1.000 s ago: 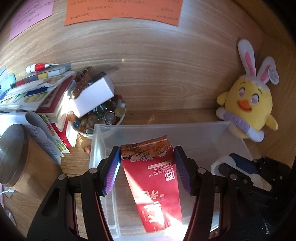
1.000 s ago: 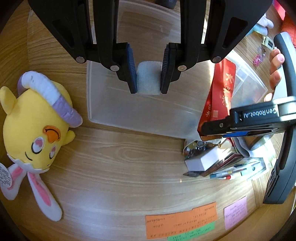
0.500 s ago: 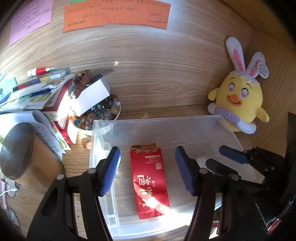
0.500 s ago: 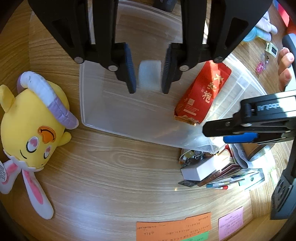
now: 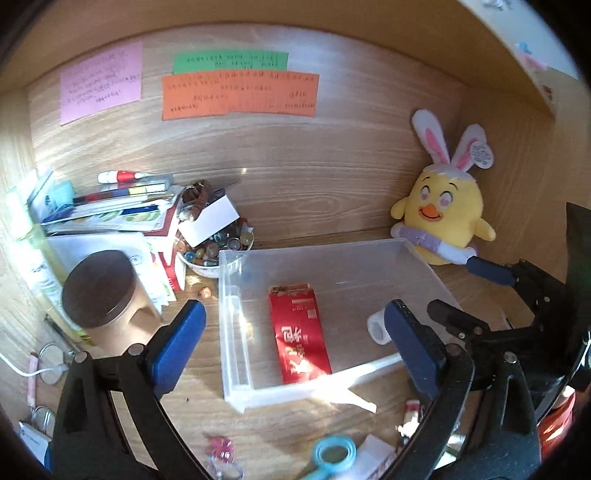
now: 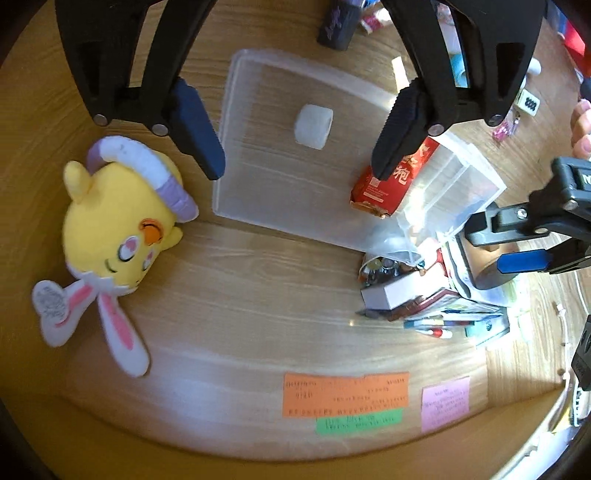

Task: Organize objects
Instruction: 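Move the left gripper back to the pink keychain and close on it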

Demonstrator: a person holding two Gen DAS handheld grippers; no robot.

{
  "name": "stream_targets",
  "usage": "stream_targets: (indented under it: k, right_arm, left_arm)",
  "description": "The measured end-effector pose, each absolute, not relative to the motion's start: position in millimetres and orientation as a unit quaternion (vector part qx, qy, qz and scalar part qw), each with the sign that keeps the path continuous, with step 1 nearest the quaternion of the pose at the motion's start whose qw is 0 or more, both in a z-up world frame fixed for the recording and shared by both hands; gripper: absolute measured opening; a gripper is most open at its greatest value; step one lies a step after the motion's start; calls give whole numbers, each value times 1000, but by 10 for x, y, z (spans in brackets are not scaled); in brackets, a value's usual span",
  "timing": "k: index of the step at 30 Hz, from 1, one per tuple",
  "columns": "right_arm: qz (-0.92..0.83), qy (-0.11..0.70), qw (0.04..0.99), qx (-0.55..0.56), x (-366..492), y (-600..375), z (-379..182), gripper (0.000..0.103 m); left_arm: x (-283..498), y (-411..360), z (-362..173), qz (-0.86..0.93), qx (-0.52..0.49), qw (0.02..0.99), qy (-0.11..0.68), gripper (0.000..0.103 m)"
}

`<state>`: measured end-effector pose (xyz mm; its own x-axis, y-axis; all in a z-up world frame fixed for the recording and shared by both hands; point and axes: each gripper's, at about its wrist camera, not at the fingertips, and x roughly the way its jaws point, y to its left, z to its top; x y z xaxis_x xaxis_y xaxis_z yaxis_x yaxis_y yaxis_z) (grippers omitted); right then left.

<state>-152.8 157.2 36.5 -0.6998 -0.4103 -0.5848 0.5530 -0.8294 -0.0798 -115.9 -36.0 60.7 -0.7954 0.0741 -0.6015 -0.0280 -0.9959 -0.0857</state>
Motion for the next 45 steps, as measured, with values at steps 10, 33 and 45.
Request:
stream_targets:
  k: [10, 33, 45]
  right_arm:
    - [-917, 117, 261, 279, -1121, 1815, 322, 81]
    - [-887, 54, 245, 388, -830, 2236, -419, 81]
    - [-887, 43, 236, 394, -870, 2282, -433, 32]
  left_arm:
    - [-650, -504, 417, 942, -333, 19, -38, 99]
    - [-431, -908, -560, 893, -441, 0, -91, 64]
    - [-561, -913, -622, 889, -451, -15, -71, 43]
